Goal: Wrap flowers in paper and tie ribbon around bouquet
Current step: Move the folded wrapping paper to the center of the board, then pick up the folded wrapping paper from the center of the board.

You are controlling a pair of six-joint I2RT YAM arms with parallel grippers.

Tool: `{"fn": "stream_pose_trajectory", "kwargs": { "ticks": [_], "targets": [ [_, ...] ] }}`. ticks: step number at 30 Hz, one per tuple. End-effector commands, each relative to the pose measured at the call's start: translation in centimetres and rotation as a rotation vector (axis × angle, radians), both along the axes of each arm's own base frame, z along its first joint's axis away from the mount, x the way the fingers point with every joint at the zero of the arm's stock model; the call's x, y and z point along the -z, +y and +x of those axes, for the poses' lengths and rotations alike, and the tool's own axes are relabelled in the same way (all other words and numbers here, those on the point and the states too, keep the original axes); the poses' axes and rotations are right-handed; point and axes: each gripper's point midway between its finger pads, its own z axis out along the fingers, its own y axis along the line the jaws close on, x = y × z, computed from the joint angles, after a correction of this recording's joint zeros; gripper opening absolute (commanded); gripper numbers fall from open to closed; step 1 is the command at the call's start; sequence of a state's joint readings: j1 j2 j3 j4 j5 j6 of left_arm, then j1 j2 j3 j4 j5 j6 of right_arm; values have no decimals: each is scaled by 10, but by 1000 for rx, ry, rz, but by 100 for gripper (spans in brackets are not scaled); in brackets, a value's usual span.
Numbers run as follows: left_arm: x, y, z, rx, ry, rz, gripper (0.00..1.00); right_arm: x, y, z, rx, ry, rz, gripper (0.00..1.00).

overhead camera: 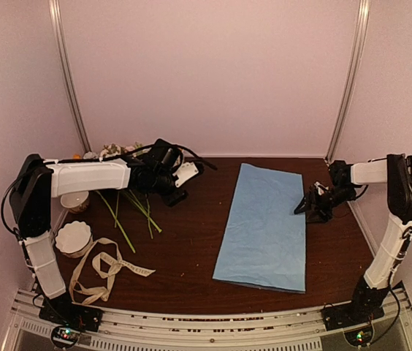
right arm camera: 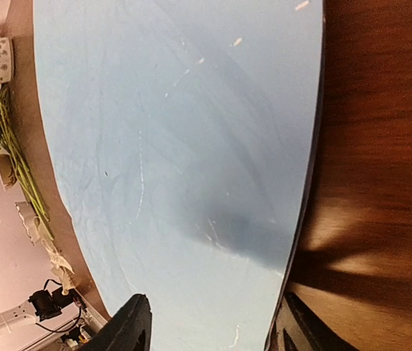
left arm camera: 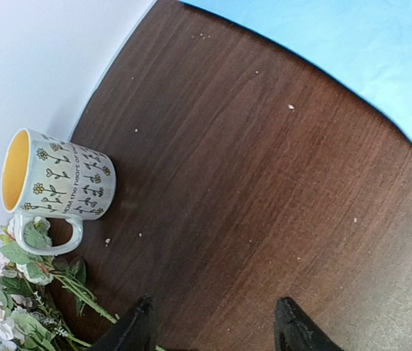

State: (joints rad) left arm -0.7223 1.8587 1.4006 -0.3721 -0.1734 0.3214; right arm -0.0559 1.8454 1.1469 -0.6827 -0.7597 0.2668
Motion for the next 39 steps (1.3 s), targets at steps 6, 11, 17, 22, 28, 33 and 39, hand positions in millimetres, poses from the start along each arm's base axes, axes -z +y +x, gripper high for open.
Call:
{"fn": "stream_pose_trajectory", "kwargs": {
  "ticks": [6, 11, 17, 22, 28, 33, 39],
  "targets": [
    [32, -50, -44, 153, 132, -93, 57, -19, 69, 15, 19, -154, 139, 50],
    [63, -60, -53, 165, 211, -105, 57, -24, 105, 18, 10, -187, 246, 45],
    [88, -53, -54, 146, 234, -63, 56, -25, 131, 16, -12, -207, 263, 41],
    [99, -57, -61, 160, 256, -100, 55, -9, 145, 13, -11, -180, 225, 43],
    [106, -57, -65, 163, 268, -115, 54, 6, 157, 13, 2, -154, 215, 37],
    [83, -63, -79, 251, 225, -217, 54, -1, 168, 13, -28, -162, 230, 0],
    [7, -62, -115, 394, 90, -406, 59, -51, 176, 9, -40, -251, 266, 0]
  ]
}}
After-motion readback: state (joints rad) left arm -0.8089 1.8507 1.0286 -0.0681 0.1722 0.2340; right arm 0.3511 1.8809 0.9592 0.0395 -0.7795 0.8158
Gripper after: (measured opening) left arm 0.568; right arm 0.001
